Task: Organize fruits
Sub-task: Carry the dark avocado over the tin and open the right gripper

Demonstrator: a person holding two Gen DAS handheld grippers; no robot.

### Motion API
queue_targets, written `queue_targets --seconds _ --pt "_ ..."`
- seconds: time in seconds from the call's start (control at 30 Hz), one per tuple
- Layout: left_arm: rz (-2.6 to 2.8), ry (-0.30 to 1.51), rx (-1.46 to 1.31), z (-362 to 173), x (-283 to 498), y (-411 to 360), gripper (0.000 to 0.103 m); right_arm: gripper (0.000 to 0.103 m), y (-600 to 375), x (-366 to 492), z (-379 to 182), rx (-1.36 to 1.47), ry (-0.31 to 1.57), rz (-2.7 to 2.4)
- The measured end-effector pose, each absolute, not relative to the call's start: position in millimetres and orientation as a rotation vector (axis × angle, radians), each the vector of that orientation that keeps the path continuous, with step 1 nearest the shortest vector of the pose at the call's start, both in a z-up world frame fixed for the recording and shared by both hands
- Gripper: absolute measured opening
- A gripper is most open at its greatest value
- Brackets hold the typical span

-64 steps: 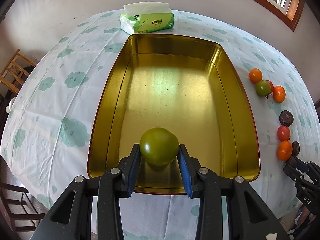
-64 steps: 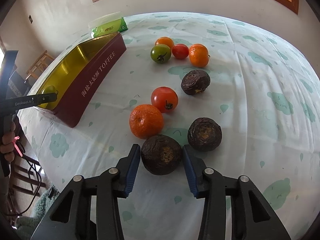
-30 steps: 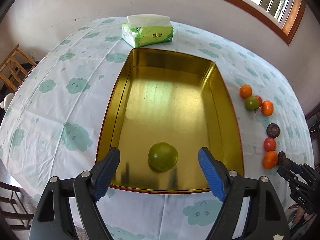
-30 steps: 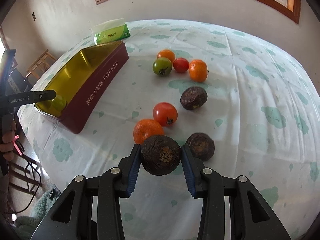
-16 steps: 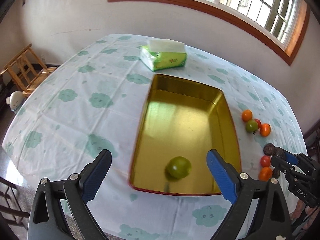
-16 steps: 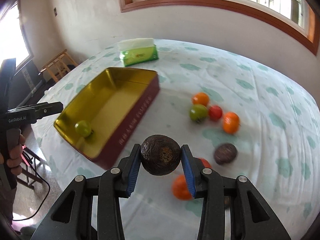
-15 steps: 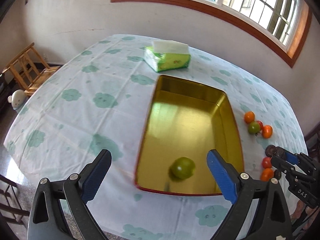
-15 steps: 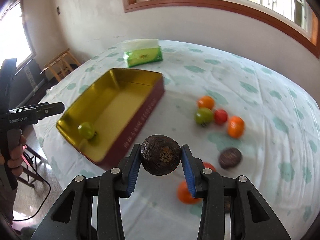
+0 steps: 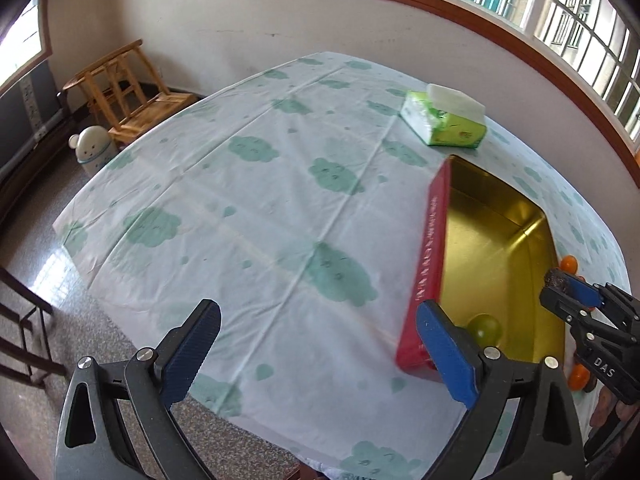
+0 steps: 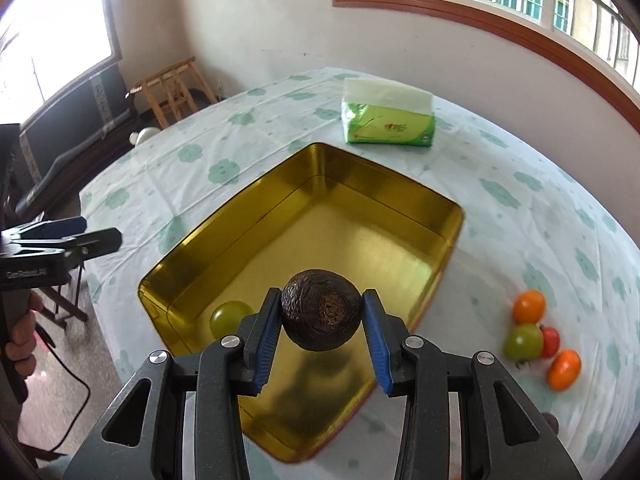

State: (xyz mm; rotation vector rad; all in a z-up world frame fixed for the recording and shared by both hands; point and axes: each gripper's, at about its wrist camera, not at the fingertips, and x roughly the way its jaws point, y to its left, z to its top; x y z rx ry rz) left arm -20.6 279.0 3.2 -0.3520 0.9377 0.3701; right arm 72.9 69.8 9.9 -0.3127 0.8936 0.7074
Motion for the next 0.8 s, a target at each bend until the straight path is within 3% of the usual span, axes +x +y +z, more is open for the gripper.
queue_targets --seconds 0.8 --pt "0.443 0.969 -0.407 -7.5 -37.3 307.4 0.097 0.041 113.3 99.2 -34.1 -0.418 0.981 0.688"
